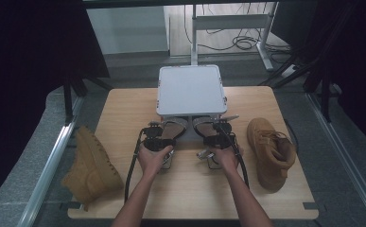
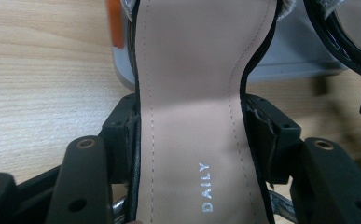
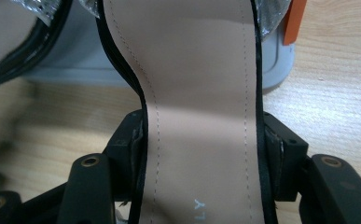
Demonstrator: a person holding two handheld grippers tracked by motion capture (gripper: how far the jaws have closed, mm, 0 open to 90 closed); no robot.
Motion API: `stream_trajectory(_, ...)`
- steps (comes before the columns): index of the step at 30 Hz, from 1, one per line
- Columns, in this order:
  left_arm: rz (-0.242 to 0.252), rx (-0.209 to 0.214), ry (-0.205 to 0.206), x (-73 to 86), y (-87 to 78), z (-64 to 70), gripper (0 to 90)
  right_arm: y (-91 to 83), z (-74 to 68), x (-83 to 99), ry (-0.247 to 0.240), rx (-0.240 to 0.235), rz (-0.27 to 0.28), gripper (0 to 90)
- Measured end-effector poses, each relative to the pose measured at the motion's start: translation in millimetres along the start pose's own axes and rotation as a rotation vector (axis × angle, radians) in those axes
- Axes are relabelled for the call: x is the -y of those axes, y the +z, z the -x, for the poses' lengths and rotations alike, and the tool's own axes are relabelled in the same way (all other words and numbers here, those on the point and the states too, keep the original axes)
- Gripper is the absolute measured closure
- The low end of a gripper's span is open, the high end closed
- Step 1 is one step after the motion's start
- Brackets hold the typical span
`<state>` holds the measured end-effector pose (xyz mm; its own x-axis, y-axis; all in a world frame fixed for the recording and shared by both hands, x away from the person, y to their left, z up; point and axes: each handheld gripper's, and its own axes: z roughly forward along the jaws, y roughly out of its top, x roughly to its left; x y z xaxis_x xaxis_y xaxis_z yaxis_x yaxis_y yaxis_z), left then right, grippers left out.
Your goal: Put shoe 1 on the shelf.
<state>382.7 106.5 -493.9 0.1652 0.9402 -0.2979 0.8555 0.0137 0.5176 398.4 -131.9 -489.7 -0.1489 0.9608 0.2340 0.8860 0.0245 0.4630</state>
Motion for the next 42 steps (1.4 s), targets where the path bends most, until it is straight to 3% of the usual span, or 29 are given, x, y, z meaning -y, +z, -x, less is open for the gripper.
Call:
stream_trajectory(7, 0.013, -0.024, -0.018, -2.0, 8.0, 3.3, 42.4, 9.6, -2.9, -1.5, 0.026, 0.012, 0.011, 41.5)
stream_trajectory(16, 0.024, -0.038, -0.033, -2.0, 16.3, 8.1, 42.4, 18.0, -6.6, -3.1, 0.026, 0.041, 0.017, 41.5)
stream_trajectory(22, 0.011, -0.042, -0.028, 1.1, 23.3, 10.8, 42.3, 24.5, -8.6, -3.2, 0.005, 0.09, -0.004, 40.9)
stream_trajectory(27, -0.002, -0.064, -0.02, 2.3, 26.0, 12.6, 41.7, 25.1, -9.8, -3.1, -0.015, 0.097, -0.007, 39.8)
stream_trajectory(31, 0.005, -0.037, -0.031, 2.1, 23.9, 12.7, 36.9, 24.1, -10.8, -2.7, -0.035, 0.084, -0.001, 35.5)
stream_trajectory(35, 0.057, -0.035, -0.024, 0.3, 16.8, 12.9, 31.0, 18.4, -10.3, -3.6, -0.06, 0.087, 0.034, 30.3)
stream_trajectory(42, 0.074, -0.018, -0.013, -2.6, 7.6, 9.6, 29.5, 9.9, -9.6, -5.5, -0.103, 0.107, 0.089, 25.1)
